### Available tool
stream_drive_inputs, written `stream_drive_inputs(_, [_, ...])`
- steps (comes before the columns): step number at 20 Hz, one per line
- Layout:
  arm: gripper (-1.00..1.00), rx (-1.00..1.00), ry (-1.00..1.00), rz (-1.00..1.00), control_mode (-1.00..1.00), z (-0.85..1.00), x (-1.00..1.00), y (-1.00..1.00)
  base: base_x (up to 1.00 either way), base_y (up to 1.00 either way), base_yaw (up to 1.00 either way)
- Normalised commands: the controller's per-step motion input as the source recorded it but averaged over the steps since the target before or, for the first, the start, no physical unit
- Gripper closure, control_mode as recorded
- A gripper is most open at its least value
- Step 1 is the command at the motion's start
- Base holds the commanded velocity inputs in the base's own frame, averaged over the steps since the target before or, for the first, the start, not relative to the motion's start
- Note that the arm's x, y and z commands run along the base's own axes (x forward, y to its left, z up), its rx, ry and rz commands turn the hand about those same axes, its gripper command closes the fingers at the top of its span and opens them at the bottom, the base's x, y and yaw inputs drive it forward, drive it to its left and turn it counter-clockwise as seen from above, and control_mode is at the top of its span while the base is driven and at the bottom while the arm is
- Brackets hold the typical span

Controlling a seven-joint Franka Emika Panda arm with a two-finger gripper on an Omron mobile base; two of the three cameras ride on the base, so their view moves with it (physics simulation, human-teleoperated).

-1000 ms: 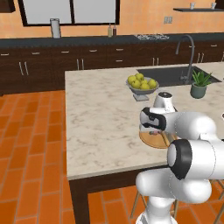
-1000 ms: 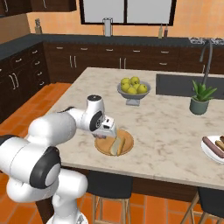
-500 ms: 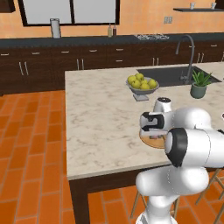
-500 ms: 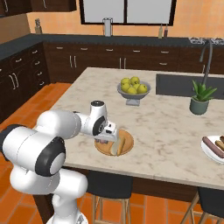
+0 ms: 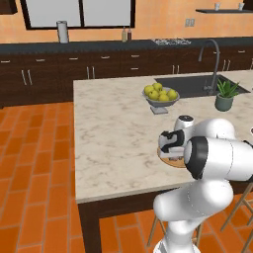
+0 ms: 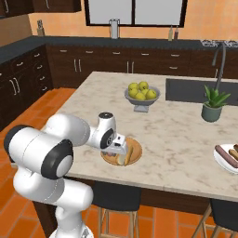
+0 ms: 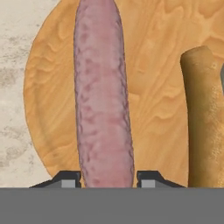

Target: Place one bun and one sausage from the bowl on each plate.

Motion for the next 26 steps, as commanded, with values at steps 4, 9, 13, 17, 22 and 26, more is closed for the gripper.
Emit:
stream_drive_inputs(4, [1.00,0.00,0.00,0.00,-1.00,-0.05,0.00,0.04,0.00,0.00,0.00])
stream_drive_inputs(9, [-1.00,0.00,0.00,-0.01,-1.00,0.00,0.03,0.00,0.00,0.00,0.00])
stream_drive_inputs(13, [-1.00,0.00,0.00,0.00,-1.00,0.00,0.00,0.00,0.00,0.00,0.00])
stream_drive_inputs(17, [-1.00,0.00,0.00,0.00,-1.00,0.00,0.00,0.00,0.00,0.00,0.00])
stream_drive_inputs(22, [-1.00,0.00,0.00,-0.01,-1.00,0.06,-0.03,0.00,0.00,0.00,0.00])
stream_drive_inputs(26, [-1.00,0.00,0.00,0.00,-1.00,0.52,-0.08,-0.01,0.00,0.00,0.00])
